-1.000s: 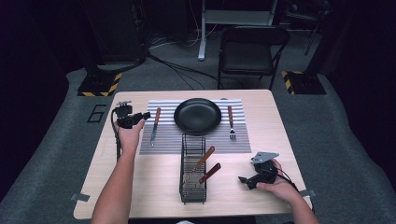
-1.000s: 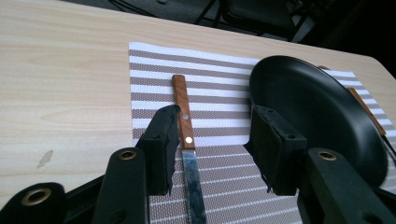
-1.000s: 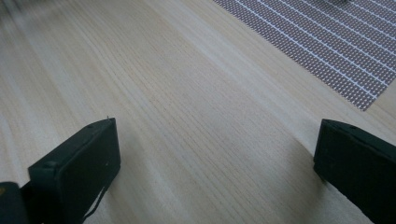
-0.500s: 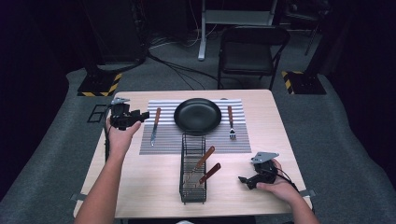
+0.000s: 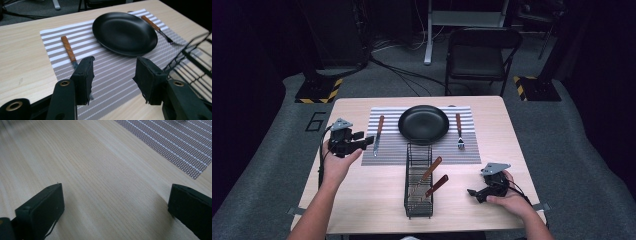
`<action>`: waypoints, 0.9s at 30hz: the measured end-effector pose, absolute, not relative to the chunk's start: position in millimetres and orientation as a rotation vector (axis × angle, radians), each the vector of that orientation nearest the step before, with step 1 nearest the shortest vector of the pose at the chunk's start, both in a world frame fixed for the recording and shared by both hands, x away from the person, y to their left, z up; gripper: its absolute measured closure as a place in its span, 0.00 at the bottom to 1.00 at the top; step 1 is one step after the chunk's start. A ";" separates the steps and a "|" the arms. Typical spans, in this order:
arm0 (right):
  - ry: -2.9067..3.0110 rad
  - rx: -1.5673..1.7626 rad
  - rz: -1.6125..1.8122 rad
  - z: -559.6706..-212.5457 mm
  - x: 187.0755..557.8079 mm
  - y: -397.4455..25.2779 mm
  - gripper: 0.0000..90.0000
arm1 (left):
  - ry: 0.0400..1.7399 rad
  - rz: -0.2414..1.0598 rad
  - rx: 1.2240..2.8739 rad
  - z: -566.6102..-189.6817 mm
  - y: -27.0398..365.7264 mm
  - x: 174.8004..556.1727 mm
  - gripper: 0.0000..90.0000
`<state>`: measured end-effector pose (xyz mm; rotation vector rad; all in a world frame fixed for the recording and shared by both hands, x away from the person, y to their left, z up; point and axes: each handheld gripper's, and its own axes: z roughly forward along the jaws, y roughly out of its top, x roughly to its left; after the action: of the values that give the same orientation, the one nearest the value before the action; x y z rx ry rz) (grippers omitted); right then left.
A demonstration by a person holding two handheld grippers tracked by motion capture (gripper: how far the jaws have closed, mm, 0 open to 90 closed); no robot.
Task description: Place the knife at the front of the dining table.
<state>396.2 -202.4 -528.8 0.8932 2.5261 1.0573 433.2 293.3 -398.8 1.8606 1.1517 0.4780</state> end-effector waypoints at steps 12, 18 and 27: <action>2.526 0.893 1.057 -528.8 396.1 -202.4 0.00 | 1.188 0.461 1.907 -439.5 310.4 410.0 0.52; 2.527 0.893 1.057 -528.8 396.1 -202.4 0.00 | 1.232 0.438 1.876 -465.3 320.3 402.1 0.51; 2.526 0.893 1.058 -528.8 396.1 -202.3 0.00 | 1.266 0.454 1.881 -486.9 330.2 402.4 0.48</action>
<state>396.1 -202.3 -528.8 0.8932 2.5259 1.0579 402.4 330.2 -486.9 1.8807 1.2663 0.4544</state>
